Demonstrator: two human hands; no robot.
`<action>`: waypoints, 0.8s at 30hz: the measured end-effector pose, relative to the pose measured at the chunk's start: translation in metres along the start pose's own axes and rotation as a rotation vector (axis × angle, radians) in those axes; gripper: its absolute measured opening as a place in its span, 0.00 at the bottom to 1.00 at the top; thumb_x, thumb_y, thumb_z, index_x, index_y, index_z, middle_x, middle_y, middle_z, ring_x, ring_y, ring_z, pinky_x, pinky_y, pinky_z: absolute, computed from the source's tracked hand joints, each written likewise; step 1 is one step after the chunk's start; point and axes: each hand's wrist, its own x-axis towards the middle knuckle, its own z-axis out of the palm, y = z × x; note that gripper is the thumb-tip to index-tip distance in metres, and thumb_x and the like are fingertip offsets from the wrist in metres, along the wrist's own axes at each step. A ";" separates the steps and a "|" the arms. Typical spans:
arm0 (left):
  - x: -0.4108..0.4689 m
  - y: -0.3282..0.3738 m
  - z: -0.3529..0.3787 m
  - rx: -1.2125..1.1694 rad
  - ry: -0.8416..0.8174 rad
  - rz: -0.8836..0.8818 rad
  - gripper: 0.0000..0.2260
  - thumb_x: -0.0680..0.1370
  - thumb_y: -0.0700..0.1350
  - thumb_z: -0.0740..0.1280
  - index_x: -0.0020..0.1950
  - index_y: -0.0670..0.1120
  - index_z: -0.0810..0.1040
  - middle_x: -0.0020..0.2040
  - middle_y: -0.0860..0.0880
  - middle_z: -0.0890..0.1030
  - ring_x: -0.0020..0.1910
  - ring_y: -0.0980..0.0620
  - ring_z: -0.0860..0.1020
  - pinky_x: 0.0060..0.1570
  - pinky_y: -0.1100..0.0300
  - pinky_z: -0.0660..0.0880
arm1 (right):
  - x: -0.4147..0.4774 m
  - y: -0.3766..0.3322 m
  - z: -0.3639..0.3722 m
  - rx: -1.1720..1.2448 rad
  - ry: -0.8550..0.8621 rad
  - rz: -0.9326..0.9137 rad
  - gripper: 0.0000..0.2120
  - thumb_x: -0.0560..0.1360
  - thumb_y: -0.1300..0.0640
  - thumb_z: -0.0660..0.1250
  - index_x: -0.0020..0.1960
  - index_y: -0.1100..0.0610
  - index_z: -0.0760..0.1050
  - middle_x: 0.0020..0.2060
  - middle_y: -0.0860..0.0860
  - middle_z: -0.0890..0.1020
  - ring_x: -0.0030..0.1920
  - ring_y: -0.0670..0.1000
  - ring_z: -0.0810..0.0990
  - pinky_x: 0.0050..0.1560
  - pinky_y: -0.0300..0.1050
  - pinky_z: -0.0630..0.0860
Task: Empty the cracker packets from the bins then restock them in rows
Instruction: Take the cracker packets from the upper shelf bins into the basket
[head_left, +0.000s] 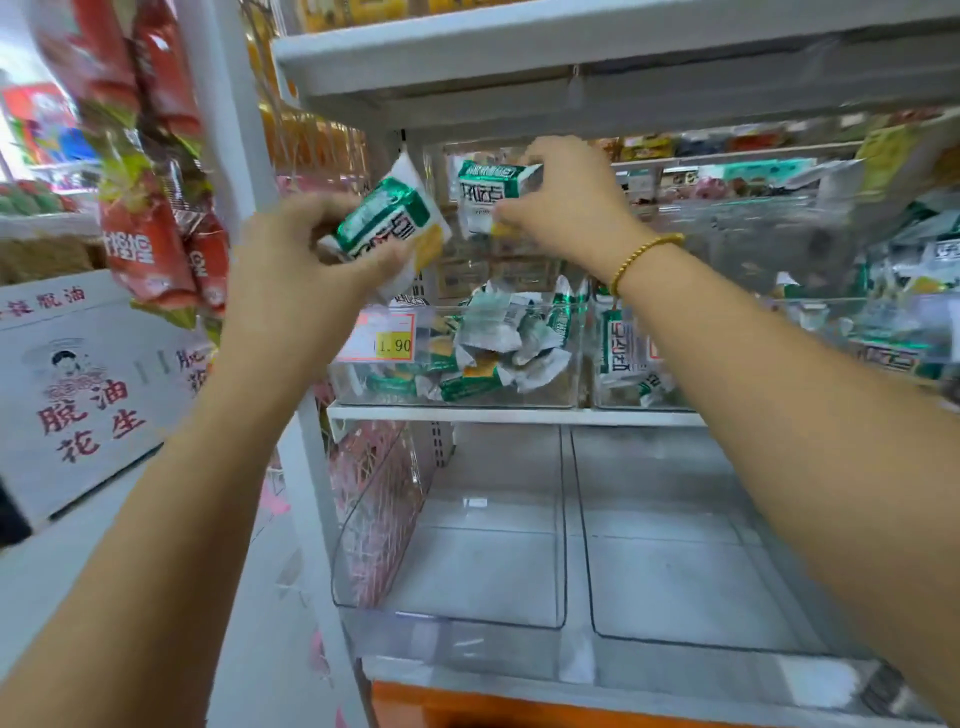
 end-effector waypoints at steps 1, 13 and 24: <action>-0.016 -0.001 -0.003 -0.091 -0.011 -0.066 0.06 0.72 0.47 0.73 0.42 0.54 0.77 0.34 0.56 0.80 0.29 0.64 0.76 0.35 0.69 0.75 | -0.014 -0.002 -0.008 0.138 -0.024 0.045 0.18 0.72 0.53 0.73 0.58 0.59 0.76 0.48 0.51 0.81 0.44 0.49 0.79 0.37 0.39 0.76; -0.190 -0.019 0.033 -0.630 -0.177 -0.914 0.06 0.68 0.43 0.73 0.33 0.42 0.81 0.31 0.51 0.83 0.36 0.53 0.83 0.40 0.57 0.79 | -0.217 0.044 -0.034 0.960 -0.529 0.377 0.14 0.63 0.50 0.71 0.44 0.58 0.81 0.41 0.53 0.83 0.36 0.46 0.71 0.31 0.31 0.68; -0.308 -0.036 0.078 -0.716 -0.268 -1.143 0.10 0.76 0.39 0.69 0.53 0.33 0.76 0.55 0.42 0.78 0.56 0.46 0.79 0.48 0.55 0.81 | -0.374 0.096 -0.002 1.092 -0.456 0.704 0.10 0.65 0.51 0.73 0.44 0.55 0.81 0.38 0.47 0.83 0.44 0.46 0.79 0.50 0.39 0.73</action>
